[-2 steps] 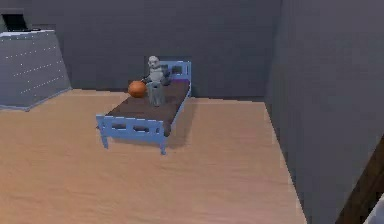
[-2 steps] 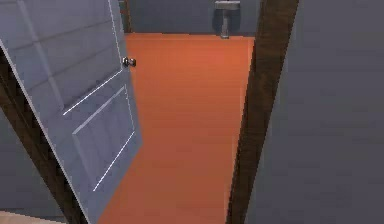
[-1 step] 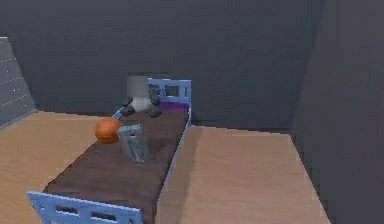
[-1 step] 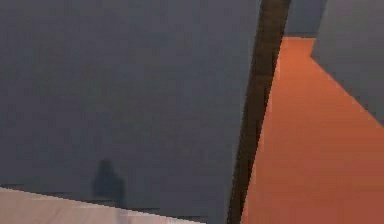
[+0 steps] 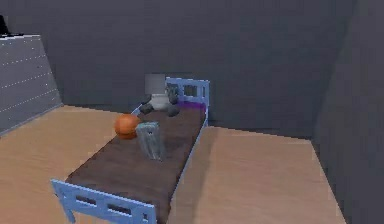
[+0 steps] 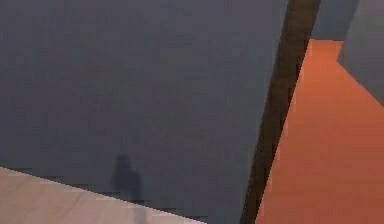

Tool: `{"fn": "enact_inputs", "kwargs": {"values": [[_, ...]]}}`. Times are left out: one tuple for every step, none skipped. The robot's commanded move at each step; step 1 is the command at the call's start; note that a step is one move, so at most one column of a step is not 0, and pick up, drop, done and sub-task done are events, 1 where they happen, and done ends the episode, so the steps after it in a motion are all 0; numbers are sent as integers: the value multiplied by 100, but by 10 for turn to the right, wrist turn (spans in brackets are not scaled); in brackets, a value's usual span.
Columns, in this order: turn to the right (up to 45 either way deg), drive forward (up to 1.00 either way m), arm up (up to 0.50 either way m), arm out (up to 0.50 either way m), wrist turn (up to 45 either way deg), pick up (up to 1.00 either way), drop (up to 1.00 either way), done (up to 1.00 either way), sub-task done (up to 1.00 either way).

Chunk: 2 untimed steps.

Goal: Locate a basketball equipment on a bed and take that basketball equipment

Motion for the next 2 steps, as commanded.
{"fn": "enact_inputs", "kwargs": {"values": [[0, 5, 0, 0, 0, 0, 0, 0, 0], [450, 0, 0, 0, 0, 0, 0, 0, 0]]}}
